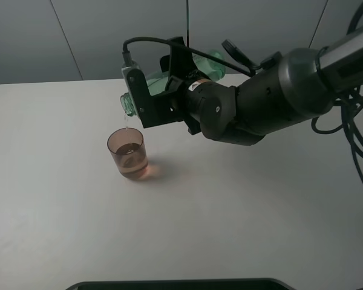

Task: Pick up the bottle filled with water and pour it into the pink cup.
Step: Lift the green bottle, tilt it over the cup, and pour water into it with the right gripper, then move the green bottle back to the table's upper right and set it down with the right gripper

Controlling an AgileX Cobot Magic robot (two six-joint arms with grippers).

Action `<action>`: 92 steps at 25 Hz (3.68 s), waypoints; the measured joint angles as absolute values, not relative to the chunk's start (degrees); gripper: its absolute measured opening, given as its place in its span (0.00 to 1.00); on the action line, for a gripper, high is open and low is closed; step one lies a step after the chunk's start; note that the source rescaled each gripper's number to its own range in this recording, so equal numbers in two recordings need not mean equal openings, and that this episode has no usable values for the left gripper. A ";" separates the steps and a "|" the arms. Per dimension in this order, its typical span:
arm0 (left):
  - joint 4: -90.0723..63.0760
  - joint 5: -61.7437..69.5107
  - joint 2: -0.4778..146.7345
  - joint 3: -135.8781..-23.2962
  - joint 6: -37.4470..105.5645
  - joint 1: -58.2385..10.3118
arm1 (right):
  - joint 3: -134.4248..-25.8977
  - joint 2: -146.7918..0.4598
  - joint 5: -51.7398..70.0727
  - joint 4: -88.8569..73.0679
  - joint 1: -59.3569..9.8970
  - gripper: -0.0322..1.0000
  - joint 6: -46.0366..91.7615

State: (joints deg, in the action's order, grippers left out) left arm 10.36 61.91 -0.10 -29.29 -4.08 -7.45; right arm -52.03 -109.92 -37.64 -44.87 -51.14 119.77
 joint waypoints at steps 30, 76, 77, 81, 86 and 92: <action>10.36 61.91 -0.10 -29.29 -4.08 -7.45 | -52.03 -109.92 -37.83 -41.18 -50.92 0.03 119.77; 10.36 61.91 -0.10 -29.29 -3.97 -7.45 | -52.06 -109.70 -40.25 -42.88 -50.80 0.03 80.66; 10.36 61.91 -0.10 -29.29 -3.97 -7.45 | -52.06 -109.43 -40.40 -42.71 -50.52 0.03 78.35; 10.36 61.91 -0.10 -29.29 -3.97 -7.45 | -52.15 -106.84 -40.27 -41.95 -47.24 0.03 68.52; 10.36 61.91 -0.10 -29.29 -3.97 -7.45 | -52.15 -103.34 -39.02 -39.76 -40.63 0.03 53.11; 10.36 61.91 -0.10 -29.29 -3.97 -7.45 | -51.06 -101.13 -36.91 -31.59 -32.41 0.03 32.69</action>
State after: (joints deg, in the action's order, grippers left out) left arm 10.36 61.91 -0.10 -29.29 -3.97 -7.45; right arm -51.06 -101.13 -36.91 -31.59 -32.41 32.69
